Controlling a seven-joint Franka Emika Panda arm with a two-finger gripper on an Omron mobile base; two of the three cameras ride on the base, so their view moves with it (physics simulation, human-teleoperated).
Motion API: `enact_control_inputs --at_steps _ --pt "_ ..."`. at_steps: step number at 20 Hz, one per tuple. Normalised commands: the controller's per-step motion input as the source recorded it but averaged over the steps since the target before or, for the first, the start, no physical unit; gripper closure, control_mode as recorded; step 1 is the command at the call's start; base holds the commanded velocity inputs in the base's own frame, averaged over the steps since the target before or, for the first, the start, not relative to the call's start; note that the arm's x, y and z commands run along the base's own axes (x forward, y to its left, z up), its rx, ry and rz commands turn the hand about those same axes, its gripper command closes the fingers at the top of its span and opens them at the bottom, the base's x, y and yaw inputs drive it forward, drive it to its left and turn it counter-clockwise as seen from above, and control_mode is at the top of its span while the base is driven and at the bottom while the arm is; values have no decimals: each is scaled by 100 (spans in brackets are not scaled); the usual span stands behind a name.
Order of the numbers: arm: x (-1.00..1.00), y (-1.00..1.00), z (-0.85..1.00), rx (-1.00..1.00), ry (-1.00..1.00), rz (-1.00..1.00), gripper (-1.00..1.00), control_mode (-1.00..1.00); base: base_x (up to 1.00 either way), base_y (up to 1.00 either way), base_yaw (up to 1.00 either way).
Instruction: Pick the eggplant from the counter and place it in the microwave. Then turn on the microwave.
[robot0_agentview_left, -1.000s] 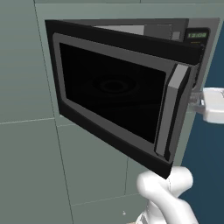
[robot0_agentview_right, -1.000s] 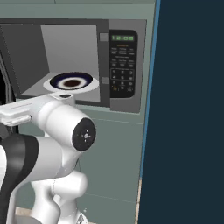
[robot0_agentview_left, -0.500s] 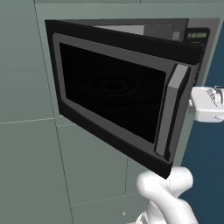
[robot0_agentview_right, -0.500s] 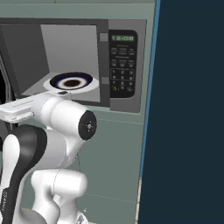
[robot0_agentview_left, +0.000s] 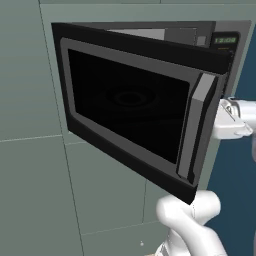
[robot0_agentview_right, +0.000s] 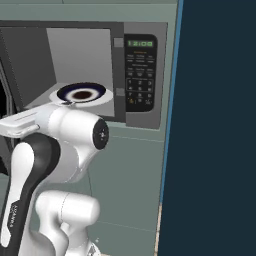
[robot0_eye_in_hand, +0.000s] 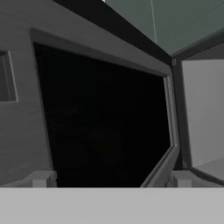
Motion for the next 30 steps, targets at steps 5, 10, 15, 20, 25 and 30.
enact_control_inputs --at_steps 5,10,15,20,25,30 --pt "-1 26 -3 0 0 13 -100 -100 0 0 0" --pt "-17 34 -1 0 0 14 -100 -100 0 0 0" --pt "-33 36 0 0 0 11 -100 -100 0 0 0" --pt "-44 42 -2 -1 0 13 -100 -100 0 0 0" --pt "-27 44 -3 0 0 7 -100 -100 0 0 0" --pt "-7 41 0 0 -2 -1 -100 -100 0 0 0"
